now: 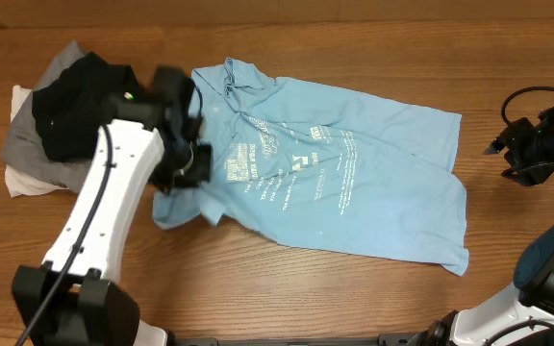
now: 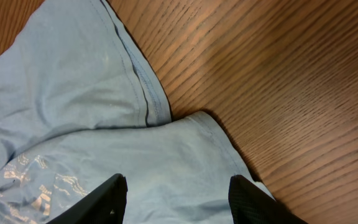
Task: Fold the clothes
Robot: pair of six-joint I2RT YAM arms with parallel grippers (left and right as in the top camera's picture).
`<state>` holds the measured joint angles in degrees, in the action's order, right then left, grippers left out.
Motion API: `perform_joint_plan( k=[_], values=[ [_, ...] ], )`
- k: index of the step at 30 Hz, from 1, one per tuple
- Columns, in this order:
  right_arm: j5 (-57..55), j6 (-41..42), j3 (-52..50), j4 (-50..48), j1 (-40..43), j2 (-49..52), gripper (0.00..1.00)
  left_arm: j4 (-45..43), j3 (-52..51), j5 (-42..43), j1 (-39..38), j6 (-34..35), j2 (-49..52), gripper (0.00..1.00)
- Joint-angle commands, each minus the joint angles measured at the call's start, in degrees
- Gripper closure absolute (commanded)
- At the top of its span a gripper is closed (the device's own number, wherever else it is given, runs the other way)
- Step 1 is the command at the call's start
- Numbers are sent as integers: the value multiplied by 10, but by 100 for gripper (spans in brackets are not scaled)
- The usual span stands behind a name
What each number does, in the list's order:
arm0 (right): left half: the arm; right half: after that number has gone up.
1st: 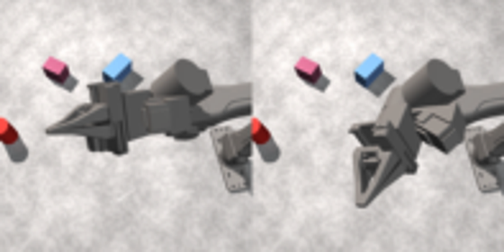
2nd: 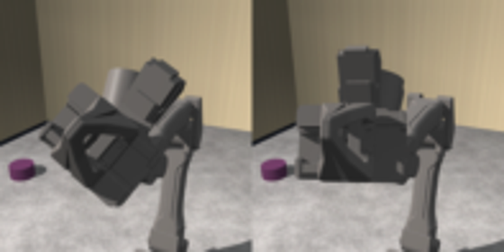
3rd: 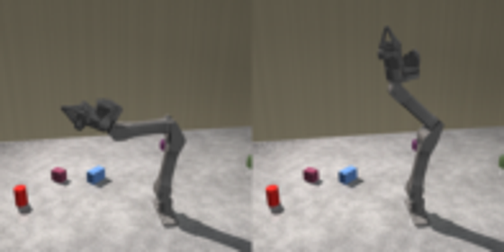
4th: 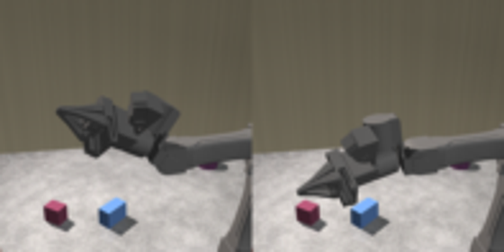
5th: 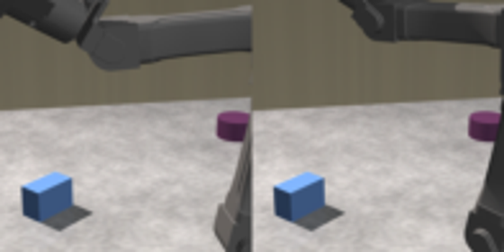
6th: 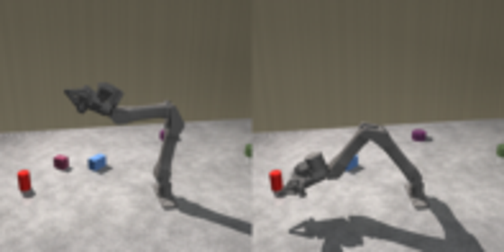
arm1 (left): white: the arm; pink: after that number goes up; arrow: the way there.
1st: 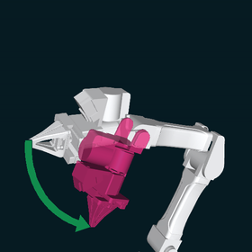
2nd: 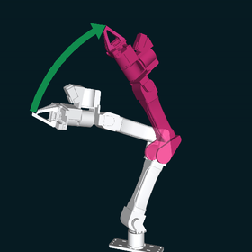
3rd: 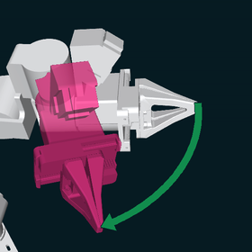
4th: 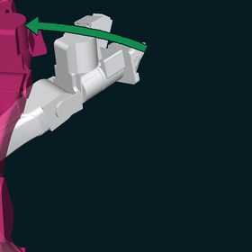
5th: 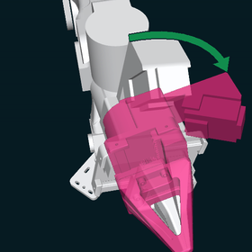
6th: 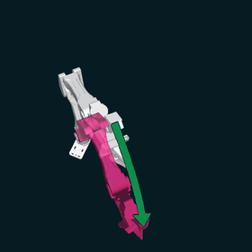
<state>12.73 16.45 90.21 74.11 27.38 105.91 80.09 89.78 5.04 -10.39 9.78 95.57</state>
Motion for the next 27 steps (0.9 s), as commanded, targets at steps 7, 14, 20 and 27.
perform_joint_plan(
  k=[7,14,20,27],
  values=[
    [3,-3,-2,-3,0,-5,43,-32,-38,-180,7,27,8,94],
    [4,-3,-2,-3,0,-5,43,-76,-69,61,-2,-94,8,65],
    [4,-3,-2,-3,0,-5,43,-171,-137,-12,-68,-117,9,39],
    [6,-3,-2,-3,0,-5,43,-316,-195,-85,-110,-120,19,46]
  ],
)
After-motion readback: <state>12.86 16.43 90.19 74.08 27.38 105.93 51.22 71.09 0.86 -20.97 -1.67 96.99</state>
